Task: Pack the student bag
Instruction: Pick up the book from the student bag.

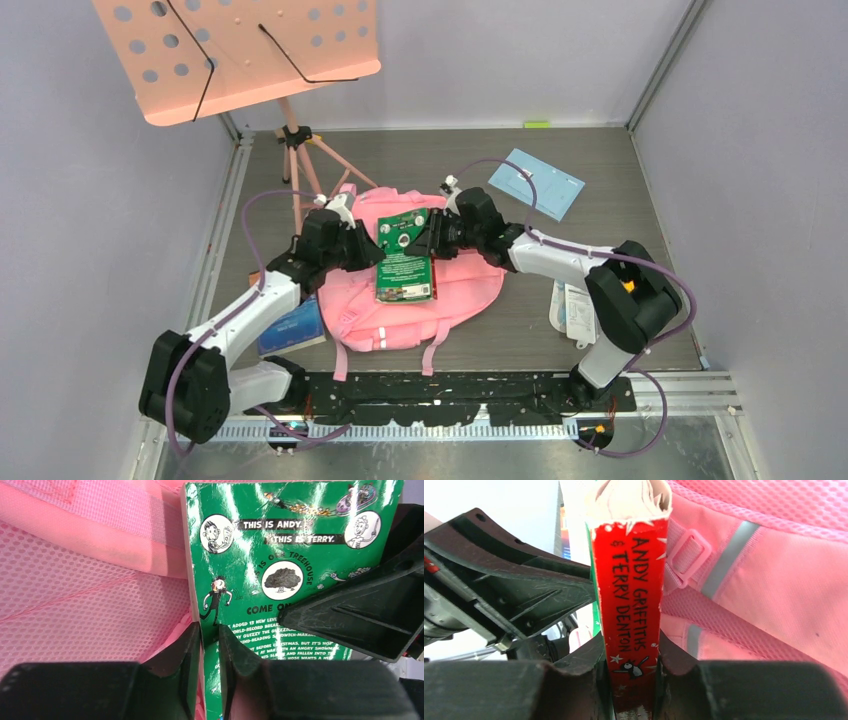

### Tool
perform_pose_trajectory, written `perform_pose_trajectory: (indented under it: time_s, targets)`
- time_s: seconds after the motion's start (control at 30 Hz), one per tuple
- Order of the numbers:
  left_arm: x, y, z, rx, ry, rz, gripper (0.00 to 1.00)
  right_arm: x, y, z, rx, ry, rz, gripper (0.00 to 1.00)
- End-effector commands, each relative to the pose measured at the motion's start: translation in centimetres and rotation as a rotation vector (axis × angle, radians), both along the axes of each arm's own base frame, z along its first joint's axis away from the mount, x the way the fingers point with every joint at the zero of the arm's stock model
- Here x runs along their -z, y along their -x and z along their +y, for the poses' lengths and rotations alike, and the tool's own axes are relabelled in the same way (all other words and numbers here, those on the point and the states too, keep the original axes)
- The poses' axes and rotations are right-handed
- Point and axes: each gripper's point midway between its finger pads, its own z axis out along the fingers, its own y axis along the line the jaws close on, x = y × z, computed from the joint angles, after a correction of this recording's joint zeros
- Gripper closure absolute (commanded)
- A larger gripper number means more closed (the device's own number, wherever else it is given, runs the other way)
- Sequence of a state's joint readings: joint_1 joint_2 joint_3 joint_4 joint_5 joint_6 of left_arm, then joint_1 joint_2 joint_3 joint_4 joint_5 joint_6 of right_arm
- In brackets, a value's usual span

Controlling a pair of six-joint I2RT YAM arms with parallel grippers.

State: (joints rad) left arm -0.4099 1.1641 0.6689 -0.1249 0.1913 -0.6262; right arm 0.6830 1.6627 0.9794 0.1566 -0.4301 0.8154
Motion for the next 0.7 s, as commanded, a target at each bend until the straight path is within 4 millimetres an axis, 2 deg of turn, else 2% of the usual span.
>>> perform_pose_trajectory:
  time_s: [0.0,0.03,0.07,0.1,0.13,0.23,0.33,0.43,0.5,0.53,0.57,0.67]
  targets:
    - [-4.3,0.0,-1.9,0.101,0.072,-0.131,0.71,-5.8,-0.7,-0.7,0.032,0.035,-0.197,0.97]
    - [-4.9,0.1,-1.9,0.115,0.069,-0.147,0.63,-6.6,-1.3,-1.3,0.067,0.064,-0.228,0.98]
    - [-5.4,0.2,-2.0,0.131,0.063,-0.16,0.53,-7.2,-0.9,-2.3,0.069,0.108,-0.248,0.99]
    - [-6.0,0.2,-2.0,0.144,0.06,-0.173,0.43,-8.6,-1.8,-3.0,0.112,0.13,-0.292,0.99]
    - [-6.4,0.3,-2.1,0.158,0.052,-0.186,0.34,-10.2,-1.7,-3.9,0.118,0.163,-0.329,0.99]
    - [-8.2,0.5,-2.4,0.172,0.04,-0.233,0.18,-13.0,-2.9,-6.8,0.218,0.263,-0.414,1.0]
    - [-9.7,0.8,-3.5,0.179,0.026,-0.279,0.09,-16.0,-4.1,-10.6,0.328,0.351,-0.48,0.99]
    - [-10.5,0.7,-5.2,0.168,-0.013,-0.312,0.07,-18.1,-5.2,-13.8,0.415,0.414,-0.514,1.0]
    - [-10.7,0.8,-7.2,0.181,-0.031,-0.315,0.07,-18.5,-6.9,-18.0,0.507,0.457,-0.479,1.0]
    - [-10.7,0.6,-8.1,0.171,-0.048,-0.323,0.07,-19.3,-7.3,-18.8,0.529,0.446,-0.476,1.0]
    - [-10.7,0.6,-9.1,0.176,-0.055,-0.324,0.06,-19.3,-8.0,-21.2,0.585,0.461,-0.457,1.0]
    - [-10.4,0.6,-13.0,0.188,-0.062,-0.329,0.06,-19.8,-8.7,-25.7,0.694,0.513,-0.437,1.0]
